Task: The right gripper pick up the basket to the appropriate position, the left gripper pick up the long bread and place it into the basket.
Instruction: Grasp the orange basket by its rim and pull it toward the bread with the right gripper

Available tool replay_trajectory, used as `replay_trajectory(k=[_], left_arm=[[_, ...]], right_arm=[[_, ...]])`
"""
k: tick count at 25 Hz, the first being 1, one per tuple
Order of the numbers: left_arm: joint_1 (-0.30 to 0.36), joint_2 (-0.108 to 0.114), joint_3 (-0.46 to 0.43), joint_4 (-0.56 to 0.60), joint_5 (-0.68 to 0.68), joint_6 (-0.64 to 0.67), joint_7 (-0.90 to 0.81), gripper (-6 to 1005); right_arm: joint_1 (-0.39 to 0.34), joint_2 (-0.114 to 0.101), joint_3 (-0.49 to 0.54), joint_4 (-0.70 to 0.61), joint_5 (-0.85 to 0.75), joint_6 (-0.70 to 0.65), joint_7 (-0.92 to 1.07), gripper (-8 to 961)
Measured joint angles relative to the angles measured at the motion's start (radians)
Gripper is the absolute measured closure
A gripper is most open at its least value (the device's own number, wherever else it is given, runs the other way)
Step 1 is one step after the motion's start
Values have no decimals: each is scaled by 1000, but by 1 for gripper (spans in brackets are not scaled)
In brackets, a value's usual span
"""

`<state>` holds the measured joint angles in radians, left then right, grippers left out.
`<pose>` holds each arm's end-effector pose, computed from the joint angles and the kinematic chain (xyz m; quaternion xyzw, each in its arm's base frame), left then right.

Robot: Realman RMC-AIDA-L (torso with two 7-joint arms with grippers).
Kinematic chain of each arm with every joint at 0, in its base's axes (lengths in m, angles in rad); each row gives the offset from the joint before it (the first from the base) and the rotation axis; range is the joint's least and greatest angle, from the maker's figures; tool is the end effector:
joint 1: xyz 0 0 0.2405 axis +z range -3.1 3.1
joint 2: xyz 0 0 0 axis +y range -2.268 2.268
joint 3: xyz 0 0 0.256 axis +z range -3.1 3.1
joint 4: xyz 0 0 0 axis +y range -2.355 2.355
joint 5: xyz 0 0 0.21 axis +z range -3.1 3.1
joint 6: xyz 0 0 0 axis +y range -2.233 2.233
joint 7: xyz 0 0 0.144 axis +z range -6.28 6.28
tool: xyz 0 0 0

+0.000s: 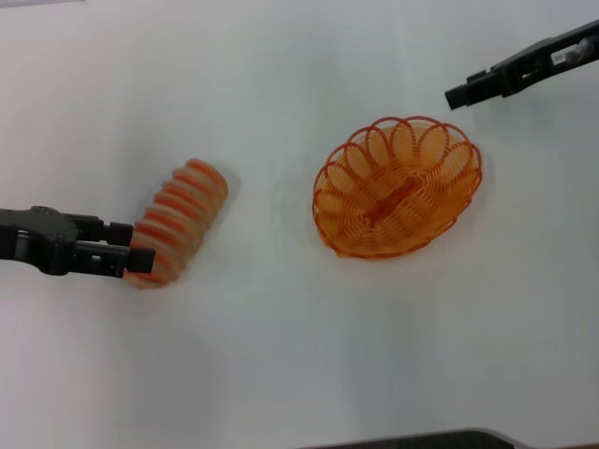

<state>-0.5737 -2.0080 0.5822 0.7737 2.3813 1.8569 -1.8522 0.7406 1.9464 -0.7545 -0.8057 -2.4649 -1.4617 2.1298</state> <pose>-0.2784 0.3051 0.0391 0.9122 0.3943 0.1110 0.0119 0.2550 0.4010 0.0606 -0.8955 0.4099 0.0036 0.1732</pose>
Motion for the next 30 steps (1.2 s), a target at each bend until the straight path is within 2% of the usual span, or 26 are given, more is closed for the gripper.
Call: replay_trajectory(k=[7, 16, 20, 30], left_arm=[[1, -8, 1, -1, 1, -3, 1, 208], [7, -11, -1, -3, -2, -11, 6, 208], [7, -12, 0, -13, 1, -19, 7, 208], [8, -12, -2, -15, -2, -21, 6, 208]], right_arm=[[8, 11, -116, 21, -20, 47, 48, 461], [35, 41, -133, 89, -112, 116, 75, 474], [41, 49, -134, 110, -117, 136, 70, 548], [34, 44, -108, 120, -105, 134, 69, 754]])
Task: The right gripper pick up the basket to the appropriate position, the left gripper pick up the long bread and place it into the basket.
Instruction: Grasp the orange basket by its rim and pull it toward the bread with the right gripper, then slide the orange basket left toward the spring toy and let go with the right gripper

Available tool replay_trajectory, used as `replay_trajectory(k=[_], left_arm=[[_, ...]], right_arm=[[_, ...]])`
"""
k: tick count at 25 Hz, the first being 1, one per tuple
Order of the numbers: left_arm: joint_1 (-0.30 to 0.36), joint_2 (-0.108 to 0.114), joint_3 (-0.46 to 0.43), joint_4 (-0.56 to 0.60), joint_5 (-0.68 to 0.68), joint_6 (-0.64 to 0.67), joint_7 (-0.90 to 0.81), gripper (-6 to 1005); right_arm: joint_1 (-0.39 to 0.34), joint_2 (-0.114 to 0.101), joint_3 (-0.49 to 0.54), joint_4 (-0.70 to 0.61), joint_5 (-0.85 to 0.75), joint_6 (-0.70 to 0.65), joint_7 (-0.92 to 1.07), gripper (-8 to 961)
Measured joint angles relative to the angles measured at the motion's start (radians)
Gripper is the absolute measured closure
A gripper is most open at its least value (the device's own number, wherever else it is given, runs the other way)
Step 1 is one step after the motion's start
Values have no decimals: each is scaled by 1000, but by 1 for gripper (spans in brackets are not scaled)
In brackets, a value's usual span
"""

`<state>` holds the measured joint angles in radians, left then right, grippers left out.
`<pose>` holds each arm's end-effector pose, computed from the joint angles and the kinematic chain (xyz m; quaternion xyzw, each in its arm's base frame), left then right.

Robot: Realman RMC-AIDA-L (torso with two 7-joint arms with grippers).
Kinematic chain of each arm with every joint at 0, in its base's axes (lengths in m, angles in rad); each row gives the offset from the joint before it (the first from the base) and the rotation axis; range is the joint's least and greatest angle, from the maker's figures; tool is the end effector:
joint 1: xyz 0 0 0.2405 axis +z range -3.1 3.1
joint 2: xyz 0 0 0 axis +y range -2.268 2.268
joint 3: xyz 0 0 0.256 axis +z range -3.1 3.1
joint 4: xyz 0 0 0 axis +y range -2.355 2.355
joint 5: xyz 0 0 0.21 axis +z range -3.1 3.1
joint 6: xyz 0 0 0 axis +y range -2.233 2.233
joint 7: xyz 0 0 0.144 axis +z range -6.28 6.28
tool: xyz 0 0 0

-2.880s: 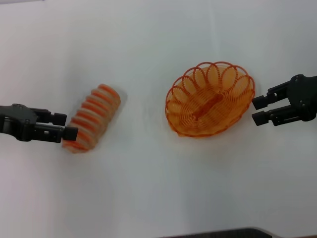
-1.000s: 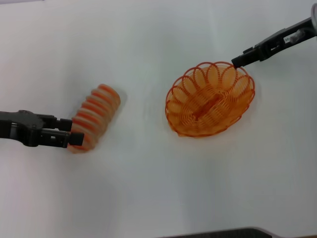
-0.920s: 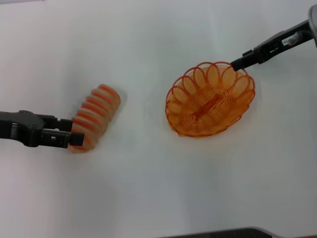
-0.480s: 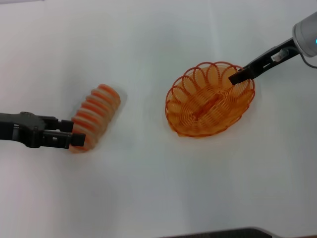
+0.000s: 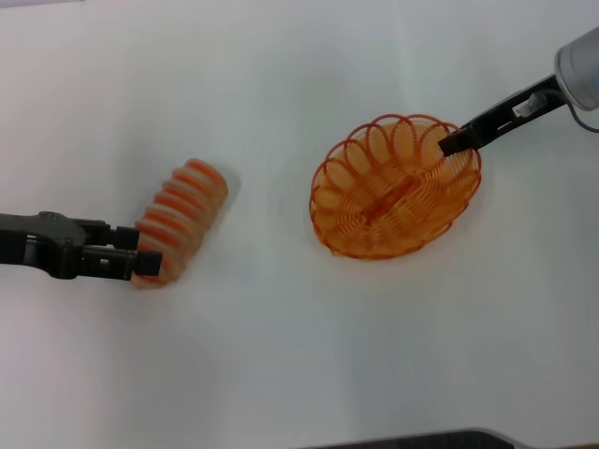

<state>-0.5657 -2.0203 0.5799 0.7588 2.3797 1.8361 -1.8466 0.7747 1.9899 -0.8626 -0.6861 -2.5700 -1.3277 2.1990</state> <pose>-0.2806 0.3028 0.0319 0.9086 0.4009 0.1168 0.0109 0.2663 0.3975 0.0146 -0.8851 0.4292 -0.0714 0.1652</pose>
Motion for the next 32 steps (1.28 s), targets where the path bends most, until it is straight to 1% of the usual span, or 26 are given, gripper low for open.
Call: replay_trajectory(k=[3, 5, 9, 12, 17, 21, 27, 32], left_arm=[[0, 0, 0, 0, 1, 0, 0, 208], [0, 0, 0, 0, 2, 0, -1, 208], [-5, 3, 0, 0, 3, 0, -2, 207], [-11, 5, 0, 1, 3, -2, -2, 207], [-25, 7, 0, 1, 2, -9, -5, 207], [-34, 9, 1, 1, 3, -9, -7, 207], [-36, 9, 3, 1, 3, -14, -8, 207], [-34, 9, 2, 1, 3, -14, -8, 207]], right_arm=[[-12, -4, 50, -4, 15, -17, -3, 839], [-29, -8, 93, -13, 53, -54, -10, 841], [-85, -24, 170, -21, 172, -125, -1, 845], [-118, -29, 195, -16, 213, -142, 29, 850], [-151, -8, 258, 34, 221, -78, 60, 859], [-165, 3, 281, 69, 227, -28, 61, 859], [-167, 9, 305, 104, 230, 15, 54, 858], [-169, 15, 320, 105, 237, 16, 37, 803]])
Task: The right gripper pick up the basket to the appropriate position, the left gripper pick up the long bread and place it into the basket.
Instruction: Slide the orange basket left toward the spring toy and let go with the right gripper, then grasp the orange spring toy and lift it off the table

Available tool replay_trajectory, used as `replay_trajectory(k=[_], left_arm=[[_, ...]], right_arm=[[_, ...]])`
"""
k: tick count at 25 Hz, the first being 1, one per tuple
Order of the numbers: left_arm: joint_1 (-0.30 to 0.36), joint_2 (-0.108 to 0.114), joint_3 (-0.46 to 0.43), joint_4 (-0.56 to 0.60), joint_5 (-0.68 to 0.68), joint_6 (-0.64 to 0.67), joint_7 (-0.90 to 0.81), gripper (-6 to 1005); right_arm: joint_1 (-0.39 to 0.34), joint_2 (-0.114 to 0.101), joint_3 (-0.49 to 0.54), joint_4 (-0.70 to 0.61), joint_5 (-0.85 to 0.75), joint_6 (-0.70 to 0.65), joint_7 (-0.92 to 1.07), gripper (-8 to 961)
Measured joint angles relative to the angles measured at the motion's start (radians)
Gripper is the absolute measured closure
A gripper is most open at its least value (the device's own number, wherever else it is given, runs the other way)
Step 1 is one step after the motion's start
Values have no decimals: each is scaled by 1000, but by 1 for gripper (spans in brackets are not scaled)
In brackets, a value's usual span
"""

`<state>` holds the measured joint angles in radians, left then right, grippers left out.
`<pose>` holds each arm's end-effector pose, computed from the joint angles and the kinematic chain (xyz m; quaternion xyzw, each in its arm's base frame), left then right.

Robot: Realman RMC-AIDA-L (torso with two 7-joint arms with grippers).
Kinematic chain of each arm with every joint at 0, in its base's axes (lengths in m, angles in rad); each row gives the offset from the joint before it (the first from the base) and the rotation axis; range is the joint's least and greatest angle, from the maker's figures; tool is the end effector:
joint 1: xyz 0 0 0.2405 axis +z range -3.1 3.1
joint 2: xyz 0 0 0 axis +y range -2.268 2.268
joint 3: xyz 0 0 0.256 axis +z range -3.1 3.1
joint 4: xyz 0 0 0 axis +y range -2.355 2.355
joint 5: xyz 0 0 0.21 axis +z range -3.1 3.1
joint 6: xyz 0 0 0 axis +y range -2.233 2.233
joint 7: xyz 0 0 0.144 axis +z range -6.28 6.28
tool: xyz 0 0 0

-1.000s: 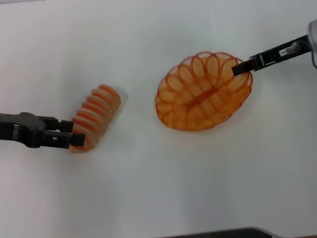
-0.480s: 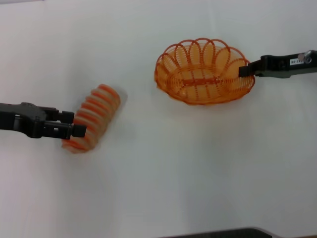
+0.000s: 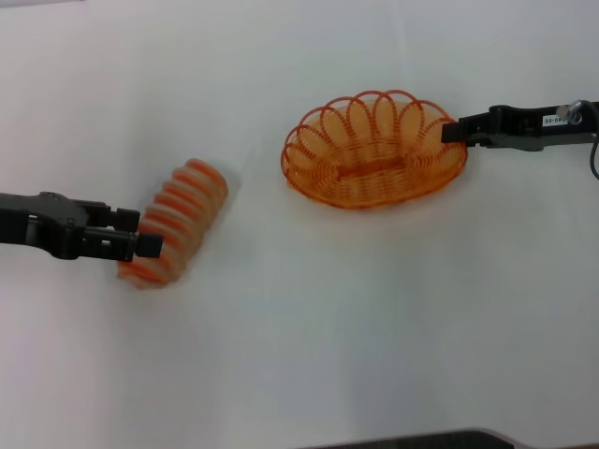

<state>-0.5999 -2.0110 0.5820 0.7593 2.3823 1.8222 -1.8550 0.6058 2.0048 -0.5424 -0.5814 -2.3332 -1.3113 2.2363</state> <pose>-0.2729 0.3148 0.0353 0.9143 0.3895 0.1111 0.0032 0.3173 0.3594 0.0197 -0.7533 0.6168 0.1575 0.1654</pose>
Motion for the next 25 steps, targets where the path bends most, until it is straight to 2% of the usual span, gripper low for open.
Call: replay_trajectory(k=[1, 7, 12, 15, 17, 19, 25], left_arm=[[1, 0, 0, 0, 0, 0, -1, 207], [4, 0, -1, 0, 0, 0, -10, 208], [5, 0, -2, 0, 0, 0, -14, 207], [5, -1, -2, 0, -1, 0, -21, 207], [6, -4, -2, 0, -4, -2, -23, 207], [7, -7, -2, -4, -6, -9, -24, 208], [-5, -9, -2, -19, -7, -32, -68, 207]], right_arm=[[-2, 0, 1, -1, 5, -4, -3, 792], [-55, -5, 32, -45, 115, -15, -70, 533], [-134, -9, 122, -54, 462, -80, -352, 377], [-153, -7, 119, -64, 567, -224, -578, 379], [-156, -6, 110, -93, 554, -324, -702, 381], [-150, -16, 83, -141, 470, -397, -770, 382], [-114, -57, -26, -238, 173, -509, -720, 387]])
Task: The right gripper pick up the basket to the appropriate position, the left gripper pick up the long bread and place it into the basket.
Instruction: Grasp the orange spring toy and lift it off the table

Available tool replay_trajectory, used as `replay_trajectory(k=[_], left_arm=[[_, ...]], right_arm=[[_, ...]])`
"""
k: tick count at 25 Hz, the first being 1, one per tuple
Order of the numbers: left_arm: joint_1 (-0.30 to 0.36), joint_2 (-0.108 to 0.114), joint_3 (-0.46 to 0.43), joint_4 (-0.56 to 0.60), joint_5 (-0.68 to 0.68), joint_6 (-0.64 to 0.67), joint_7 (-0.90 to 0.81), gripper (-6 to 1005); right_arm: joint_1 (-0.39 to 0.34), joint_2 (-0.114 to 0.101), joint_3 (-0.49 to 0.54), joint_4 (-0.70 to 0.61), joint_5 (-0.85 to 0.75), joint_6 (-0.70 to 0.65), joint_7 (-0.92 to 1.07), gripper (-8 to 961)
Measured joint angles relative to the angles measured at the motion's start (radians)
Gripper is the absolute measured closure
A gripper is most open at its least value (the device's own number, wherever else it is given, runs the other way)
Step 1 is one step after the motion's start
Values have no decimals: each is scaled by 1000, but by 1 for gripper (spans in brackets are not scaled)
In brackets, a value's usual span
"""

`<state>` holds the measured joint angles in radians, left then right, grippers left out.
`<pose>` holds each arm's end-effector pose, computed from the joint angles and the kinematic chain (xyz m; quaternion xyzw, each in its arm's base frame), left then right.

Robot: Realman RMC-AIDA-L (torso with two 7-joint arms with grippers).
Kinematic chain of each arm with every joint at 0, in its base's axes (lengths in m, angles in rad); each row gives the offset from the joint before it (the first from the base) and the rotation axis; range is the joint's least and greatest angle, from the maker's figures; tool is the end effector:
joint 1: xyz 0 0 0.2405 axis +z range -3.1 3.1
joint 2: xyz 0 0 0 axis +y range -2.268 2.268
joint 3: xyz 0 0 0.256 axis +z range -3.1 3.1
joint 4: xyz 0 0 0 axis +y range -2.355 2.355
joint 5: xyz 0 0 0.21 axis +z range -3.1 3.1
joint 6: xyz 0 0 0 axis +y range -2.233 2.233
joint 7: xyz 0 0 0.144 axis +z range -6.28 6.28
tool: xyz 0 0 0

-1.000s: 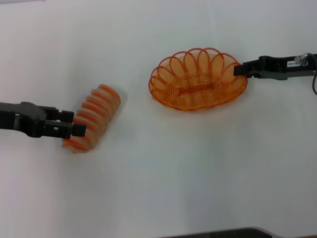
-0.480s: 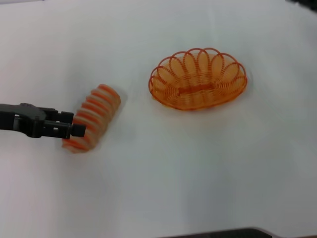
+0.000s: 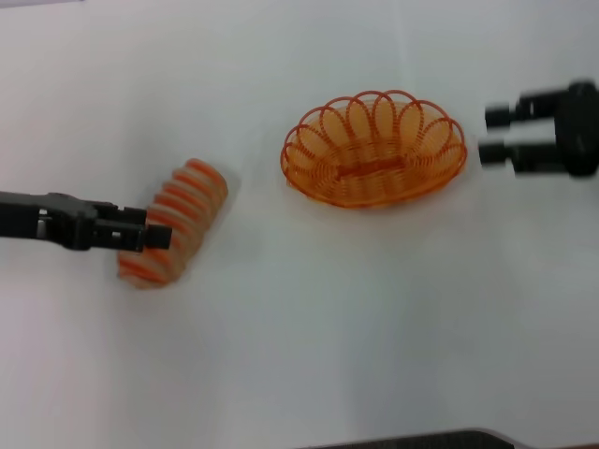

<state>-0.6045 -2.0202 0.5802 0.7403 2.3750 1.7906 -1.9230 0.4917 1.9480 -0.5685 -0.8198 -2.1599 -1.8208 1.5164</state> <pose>-0.2720 0.3175 0.0287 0.8976 0.4246 0.1182 0.0021 0.2888 0.3111 0.0819 -0.9514 0.2295 0.1766 0.1052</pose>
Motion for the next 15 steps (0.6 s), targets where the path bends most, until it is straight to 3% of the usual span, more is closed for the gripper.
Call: replay_trajectory(k=[5, 8, 11, 15], left_arm=[[-19, 3, 27, 24, 6, -23, -155, 209], [-30, -3, 89, 113, 8, -29, -316, 211], [-36, -27, 209, 237, 25, -40, -439, 212], [-60, -78, 420, 413, 158, -87, -624, 214]], right_arm=[[11, -16, -2, -1, -94, -23, 30, 399], [5, -14, 4, 1, -95, -6, 27, 418], [7, -5, 3, 7, -96, 20, 24, 443], [8, 2, -2, 9, -97, 36, 24, 441]])
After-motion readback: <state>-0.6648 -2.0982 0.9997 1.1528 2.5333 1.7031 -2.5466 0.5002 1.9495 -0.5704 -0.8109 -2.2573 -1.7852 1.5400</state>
